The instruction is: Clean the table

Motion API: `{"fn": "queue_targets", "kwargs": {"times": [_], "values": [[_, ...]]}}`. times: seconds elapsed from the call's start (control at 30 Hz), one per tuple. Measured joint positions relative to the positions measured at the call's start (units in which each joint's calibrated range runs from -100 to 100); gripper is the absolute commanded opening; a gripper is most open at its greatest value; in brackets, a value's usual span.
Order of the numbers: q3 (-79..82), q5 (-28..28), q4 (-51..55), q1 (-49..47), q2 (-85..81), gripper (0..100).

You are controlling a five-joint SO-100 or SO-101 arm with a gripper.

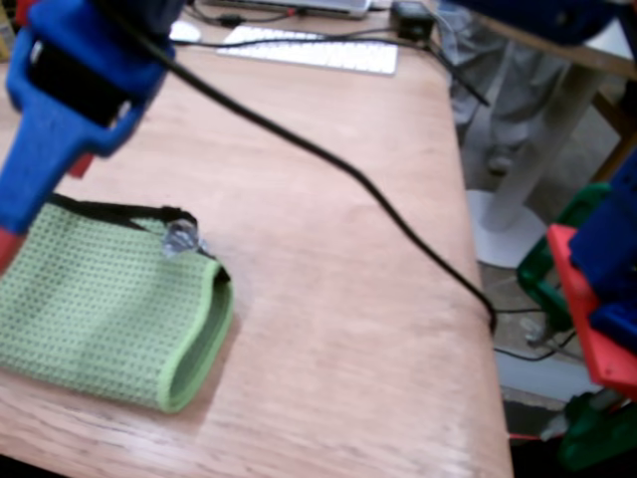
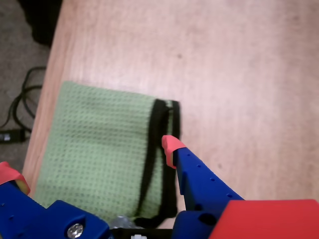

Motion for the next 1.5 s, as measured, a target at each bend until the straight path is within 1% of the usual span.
{"fn": "queue_targets", "kwargs": {"times": [0.07,0.1,0.17,0.23,0.3,0.4,0.5,0.6,0.73,0.97,1.13,1.17,1.23,1.37,1.4,1.43,1.5], "values": [[-0.27,0.0,-2.65,-2.54,1.99,57],[-0.27,0.0,-6.13,-3.29,2.77,57],[-0.27,0.2,-11.93,-2.63,3.72,57],[-0.27,0.2,-13.58,-1.69,3.72,57],[-0.27,0.2,-13.58,-0.94,3.72,57],[-0.27,0.2,-13.25,3.29,3.72,57],[-0.27,0.2,-7.7,7.52,3.72,57],[-0.27,0.2,-2.98,6.39,3.72,57],[-0.27,0.2,-2.73,4.88,8.73,57],[-0.27,0.2,-2.9,3.95,9.08,56],[-1.98,0.2,-2.98,3.85,14.01,56],[-2.43,0.2,-2.98,3.85,14.7,54],[-2.71,0.2,-2.98,3.85,14.87,44],[-2.71,0.0,-2.98,3.1,14.87,11],[-2.71,0.15,-2.98,3.1,14.87,5],[-2.71,0.15,-3.4,3.01,14.87,3],[-3.07,0.15,-3.98,2.91,14.87,2]]}}
